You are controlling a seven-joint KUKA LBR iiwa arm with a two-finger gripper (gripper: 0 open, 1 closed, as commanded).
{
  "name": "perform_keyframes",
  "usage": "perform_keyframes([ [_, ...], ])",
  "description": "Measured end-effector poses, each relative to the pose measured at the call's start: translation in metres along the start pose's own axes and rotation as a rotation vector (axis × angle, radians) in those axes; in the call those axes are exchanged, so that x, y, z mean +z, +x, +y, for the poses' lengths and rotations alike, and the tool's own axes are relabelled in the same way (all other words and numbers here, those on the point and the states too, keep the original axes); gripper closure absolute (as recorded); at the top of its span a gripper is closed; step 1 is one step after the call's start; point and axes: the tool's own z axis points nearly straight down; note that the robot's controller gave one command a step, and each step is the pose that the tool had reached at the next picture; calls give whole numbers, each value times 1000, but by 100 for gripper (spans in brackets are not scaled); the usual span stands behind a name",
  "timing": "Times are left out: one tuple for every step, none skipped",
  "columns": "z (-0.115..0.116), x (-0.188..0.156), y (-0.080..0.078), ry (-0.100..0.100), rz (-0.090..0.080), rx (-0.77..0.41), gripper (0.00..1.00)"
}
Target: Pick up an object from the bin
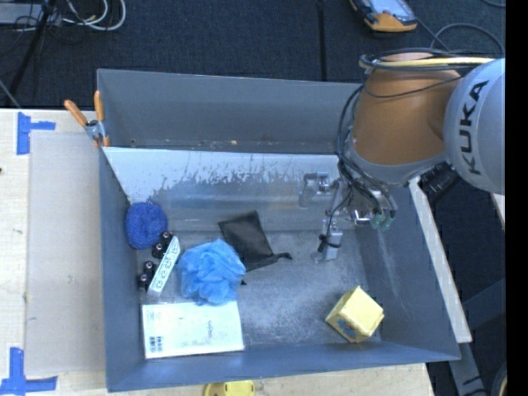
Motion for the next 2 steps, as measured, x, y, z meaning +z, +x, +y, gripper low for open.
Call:
perform_keyframes([
  [0, -5, -1, 0, -8, 0, 0],
  [27, 34, 15, 2, -14, -23, 0],
])
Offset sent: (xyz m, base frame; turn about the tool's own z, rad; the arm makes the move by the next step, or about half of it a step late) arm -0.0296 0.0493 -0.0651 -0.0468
